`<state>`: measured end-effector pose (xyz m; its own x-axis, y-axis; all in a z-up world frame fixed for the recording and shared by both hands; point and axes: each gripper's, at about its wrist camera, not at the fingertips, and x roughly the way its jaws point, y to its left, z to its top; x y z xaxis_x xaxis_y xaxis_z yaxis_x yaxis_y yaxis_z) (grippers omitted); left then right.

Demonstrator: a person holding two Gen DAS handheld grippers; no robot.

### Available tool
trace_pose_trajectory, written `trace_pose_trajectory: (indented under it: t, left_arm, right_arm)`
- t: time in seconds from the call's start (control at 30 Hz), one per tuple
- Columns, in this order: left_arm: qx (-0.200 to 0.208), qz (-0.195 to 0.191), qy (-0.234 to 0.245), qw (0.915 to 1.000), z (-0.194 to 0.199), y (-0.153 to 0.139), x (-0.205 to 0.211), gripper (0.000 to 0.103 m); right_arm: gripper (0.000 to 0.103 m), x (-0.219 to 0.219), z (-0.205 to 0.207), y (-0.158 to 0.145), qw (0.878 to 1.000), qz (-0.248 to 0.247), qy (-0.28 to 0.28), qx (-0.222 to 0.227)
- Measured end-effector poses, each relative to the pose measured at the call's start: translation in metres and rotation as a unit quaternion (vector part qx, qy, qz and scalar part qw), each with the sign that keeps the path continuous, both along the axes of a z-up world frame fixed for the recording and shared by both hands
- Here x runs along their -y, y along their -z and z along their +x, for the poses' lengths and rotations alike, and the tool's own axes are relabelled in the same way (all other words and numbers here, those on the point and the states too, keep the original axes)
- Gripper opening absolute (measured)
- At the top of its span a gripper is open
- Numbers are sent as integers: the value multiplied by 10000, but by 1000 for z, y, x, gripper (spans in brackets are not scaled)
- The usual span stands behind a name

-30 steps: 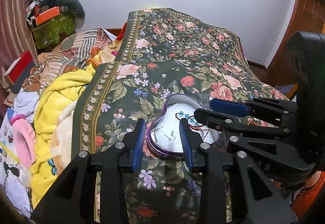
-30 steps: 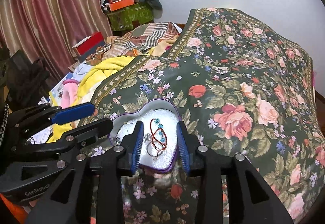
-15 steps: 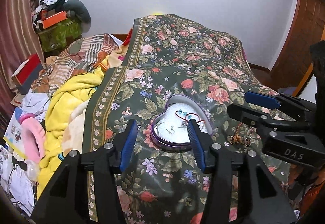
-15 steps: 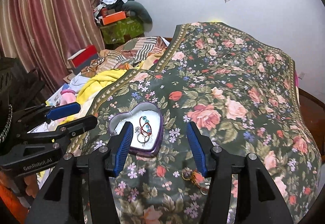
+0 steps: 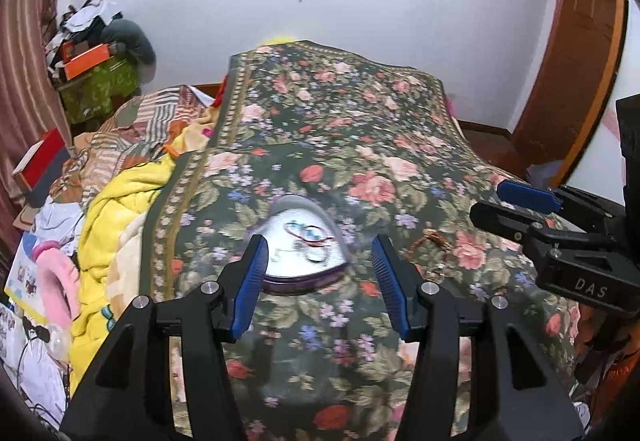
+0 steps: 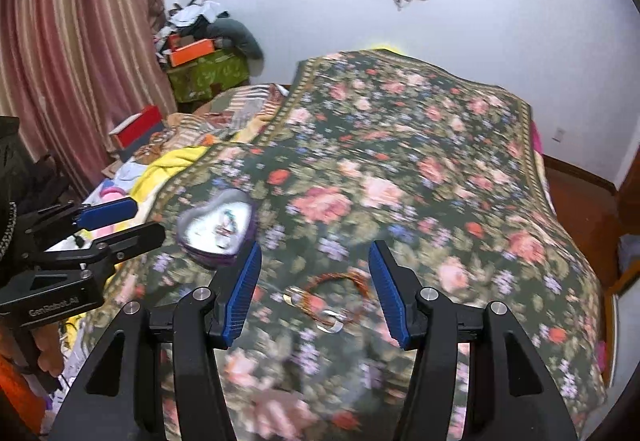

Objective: Organize jewelry
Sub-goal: 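Lift the right gripper away from the tin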

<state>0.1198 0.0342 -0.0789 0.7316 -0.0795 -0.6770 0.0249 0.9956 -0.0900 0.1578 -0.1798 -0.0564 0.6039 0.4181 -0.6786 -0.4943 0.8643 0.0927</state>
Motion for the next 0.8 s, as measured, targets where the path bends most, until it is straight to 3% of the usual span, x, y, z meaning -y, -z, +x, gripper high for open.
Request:
trace_pose_trajectory:
  t: [0.43, 0.8]
  left_arm:
    - [-486, -11, 794, 9957, 25, 34, 71, 54]
    - [-1045, -54, 972, 9898, 43, 80, 90, 54]
  right_arm:
    - [52, 64, 7, 29, 9973, -149, 582, -419]
    - [52, 44, 14, 57, 9954, -112, 253, -920]
